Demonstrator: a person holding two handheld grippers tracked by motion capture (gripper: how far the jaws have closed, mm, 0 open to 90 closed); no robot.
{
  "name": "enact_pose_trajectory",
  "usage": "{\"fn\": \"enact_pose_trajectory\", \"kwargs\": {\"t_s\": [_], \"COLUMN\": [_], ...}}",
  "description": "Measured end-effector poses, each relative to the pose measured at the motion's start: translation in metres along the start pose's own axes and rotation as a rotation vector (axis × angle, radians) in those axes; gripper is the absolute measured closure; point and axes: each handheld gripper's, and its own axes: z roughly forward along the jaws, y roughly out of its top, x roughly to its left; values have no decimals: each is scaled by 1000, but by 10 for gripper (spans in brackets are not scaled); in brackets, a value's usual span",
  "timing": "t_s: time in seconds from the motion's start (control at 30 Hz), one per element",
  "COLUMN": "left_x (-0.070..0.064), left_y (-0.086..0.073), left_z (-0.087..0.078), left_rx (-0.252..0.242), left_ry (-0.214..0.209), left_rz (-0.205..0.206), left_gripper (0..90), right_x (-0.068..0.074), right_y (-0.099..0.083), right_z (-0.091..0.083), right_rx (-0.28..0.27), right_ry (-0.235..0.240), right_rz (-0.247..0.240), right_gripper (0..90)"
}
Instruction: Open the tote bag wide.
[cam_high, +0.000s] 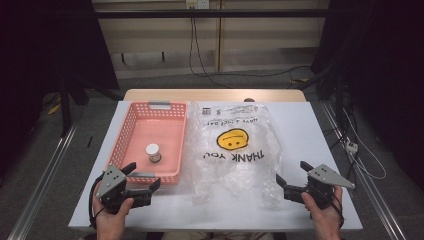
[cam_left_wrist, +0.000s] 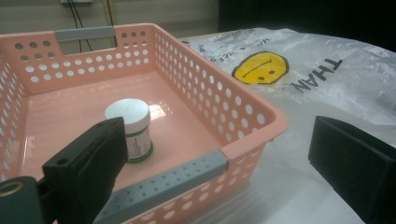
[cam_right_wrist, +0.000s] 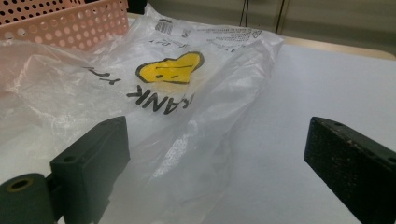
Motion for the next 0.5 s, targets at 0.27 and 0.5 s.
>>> {"fn": "enact_pose_trajectory", "kwargs": {"t_s": [0.27,0.5], "left_x": [0,-1], "left_y": [0,-2], "left_z": [-1,2], "left_rx": [20,44], "left_ry": [-7,-24], "left_rz": [-11,18], "left_gripper": [46,47], "right_x": [0,3], "right_y": [2,2], "right_z": [2,5], "right_rx": [44,60], "right_ry": [30,64], "right_rz": [7,-30], "right_gripper": [60,62]}}
